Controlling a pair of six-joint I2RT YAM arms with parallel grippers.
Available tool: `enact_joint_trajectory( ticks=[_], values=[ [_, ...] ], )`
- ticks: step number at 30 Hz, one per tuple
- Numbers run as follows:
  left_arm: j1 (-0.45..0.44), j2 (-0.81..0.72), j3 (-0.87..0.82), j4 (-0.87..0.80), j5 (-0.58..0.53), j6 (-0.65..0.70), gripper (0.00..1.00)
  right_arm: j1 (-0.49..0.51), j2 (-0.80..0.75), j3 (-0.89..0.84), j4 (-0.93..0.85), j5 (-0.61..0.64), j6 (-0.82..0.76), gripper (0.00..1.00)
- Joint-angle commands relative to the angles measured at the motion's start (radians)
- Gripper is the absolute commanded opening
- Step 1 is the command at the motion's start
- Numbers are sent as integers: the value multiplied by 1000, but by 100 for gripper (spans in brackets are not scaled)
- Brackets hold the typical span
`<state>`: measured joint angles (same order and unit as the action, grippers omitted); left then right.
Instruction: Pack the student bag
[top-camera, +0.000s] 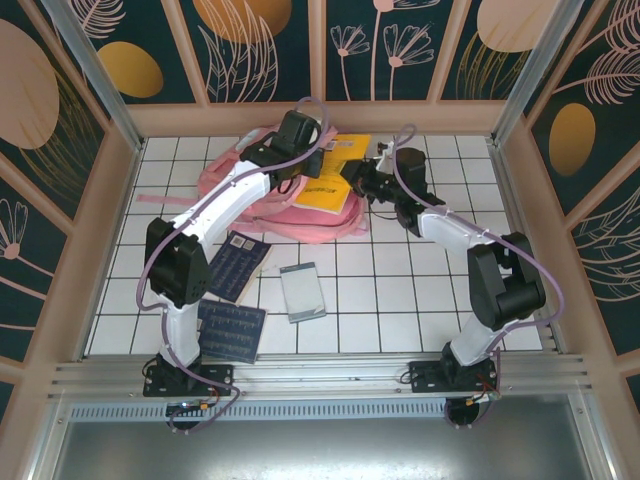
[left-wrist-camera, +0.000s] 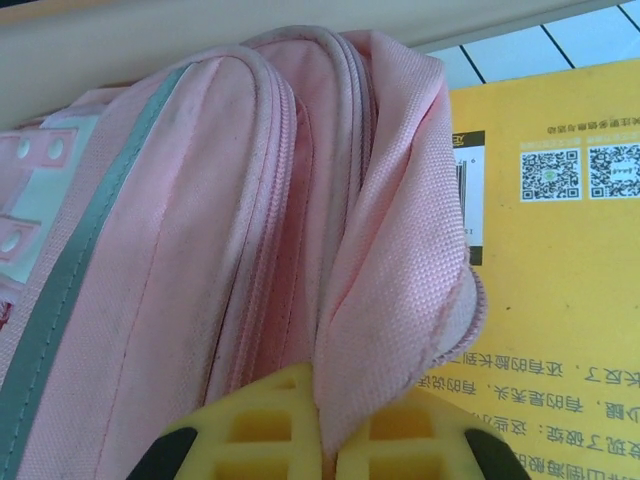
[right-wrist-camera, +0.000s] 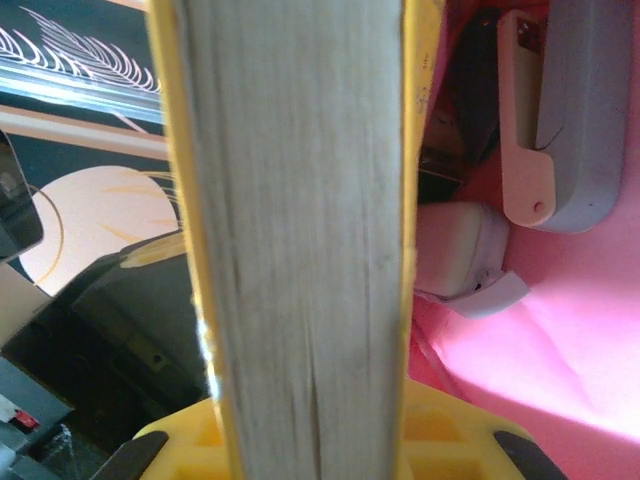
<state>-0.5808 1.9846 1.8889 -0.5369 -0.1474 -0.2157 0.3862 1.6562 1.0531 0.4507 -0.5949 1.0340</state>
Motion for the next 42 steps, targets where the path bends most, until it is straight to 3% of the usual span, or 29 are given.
enact_joint_trajectory(
  ticks=[1,16,28,34,38,42],
  values=[
    [9,-56,28,65,-21,18,0,26,-94,-24,80,1,-56,0],
    [13,-205,-35,137,-65,56,0,46,-86,-131,137,81,-4,0],
    [15,-245,-60,179,-53,43,0,130,161,133,120,172,174,0],
    [15,-256,-81,208,-24,27,0,190,268,219,45,362,343,0],
    [15,-265,-96,226,18,15,0,230,338,328,-30,505,323,0],
    [15,-265,-112,241,38,7,0,230,474,492,-44,505,318,0]
  ],
)
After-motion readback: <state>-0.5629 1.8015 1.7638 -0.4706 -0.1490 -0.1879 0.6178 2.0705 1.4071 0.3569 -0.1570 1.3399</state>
